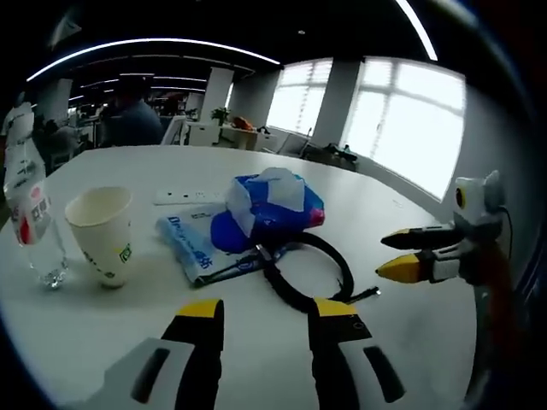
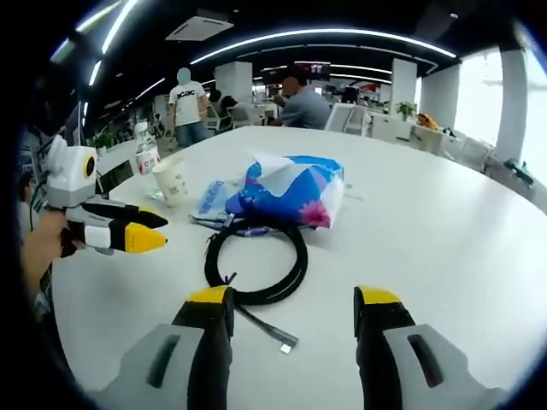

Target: Arrange the tabletop items into an orderly group along one side of the table until the central work area is clear of visible clutter.

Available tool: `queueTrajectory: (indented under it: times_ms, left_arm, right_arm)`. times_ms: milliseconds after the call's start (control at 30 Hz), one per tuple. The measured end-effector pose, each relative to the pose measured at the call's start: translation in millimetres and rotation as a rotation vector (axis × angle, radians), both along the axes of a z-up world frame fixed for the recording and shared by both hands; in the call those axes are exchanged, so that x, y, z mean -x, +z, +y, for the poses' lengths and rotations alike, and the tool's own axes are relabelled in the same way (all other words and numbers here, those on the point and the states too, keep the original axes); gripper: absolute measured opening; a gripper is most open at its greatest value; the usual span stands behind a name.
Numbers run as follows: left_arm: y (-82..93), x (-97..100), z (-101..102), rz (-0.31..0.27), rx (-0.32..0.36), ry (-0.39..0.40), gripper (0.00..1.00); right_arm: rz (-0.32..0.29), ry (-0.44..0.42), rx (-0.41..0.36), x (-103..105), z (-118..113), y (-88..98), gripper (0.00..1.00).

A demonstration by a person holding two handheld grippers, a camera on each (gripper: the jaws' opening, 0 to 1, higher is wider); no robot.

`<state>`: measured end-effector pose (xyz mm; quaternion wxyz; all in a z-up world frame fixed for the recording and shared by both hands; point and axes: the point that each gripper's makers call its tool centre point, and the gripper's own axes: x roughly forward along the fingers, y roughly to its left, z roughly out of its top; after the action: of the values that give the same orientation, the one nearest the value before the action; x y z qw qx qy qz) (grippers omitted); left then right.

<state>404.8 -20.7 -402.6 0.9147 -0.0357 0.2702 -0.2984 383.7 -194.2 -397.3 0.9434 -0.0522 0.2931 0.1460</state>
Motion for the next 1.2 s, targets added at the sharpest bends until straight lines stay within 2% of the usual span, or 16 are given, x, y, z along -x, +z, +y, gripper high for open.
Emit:
queueTrajectory:
  times_ms: [67, 100, 200, 333, 400, 633, 933, 967, 1200]
  left_arm:
    - [1.4, -2.2, -5, 0.023, 0.060, 0.008, 0.38]
    - [0.1, -1.0, -7, 0.037, 0.075, -0.001, 0.38]
    - [-1.9, -6.9, -12, 0.030, 0.059, -0.003, 0.38]
    - [-6.5, -7.7, -16, 0.035, 0.039, -0.003, 0.38]
    - [-8.1, -8.0, -17, 0.033, 0.015, -0.009, 0.38]
    - [-8.9, -23.2, -24, 0.023, -0.041, 0.008, 0.37]
    - [-17.7, -25.3, -37, 0.069, -0.043, 0.018, 0.35]
    - [-17.6, -25.4, -37, 0.063, -0.061, 0.017, 0.35]
    - [-17.5, -29.0, -37, 0.058, -0.076, 0.017, 0.35]
  right_arm:
    - [-0.006, -0.010, 0.008, -3, 1, 0.0, 0.54]
    - [-0.032, -0.016, 0.048, -7, -1, 1.4, 0.55]
    - [-0.072, -0.022, 0.116, -11, -1, 1.6, 0.55]
    - [-0.081, -0.018, 0.099, -16, 4, -1.5, 0.55]
    - [-0.065, -0.020, 0.080, -17, 6, -5.0, 0.55]
    - [-0.061, -0.057, 0.051, -24, 4, -14.1, 0.54]
    - [-0.057, -0.093, 0.008, -32, 6, -20.1, 0.52]
    - [-0.061, -0.096, 0.010, -33, 5, -20.2, 0.51]
    - [-0.052, -0.101, 0.008, -35, 6, -22.6, 0.51]
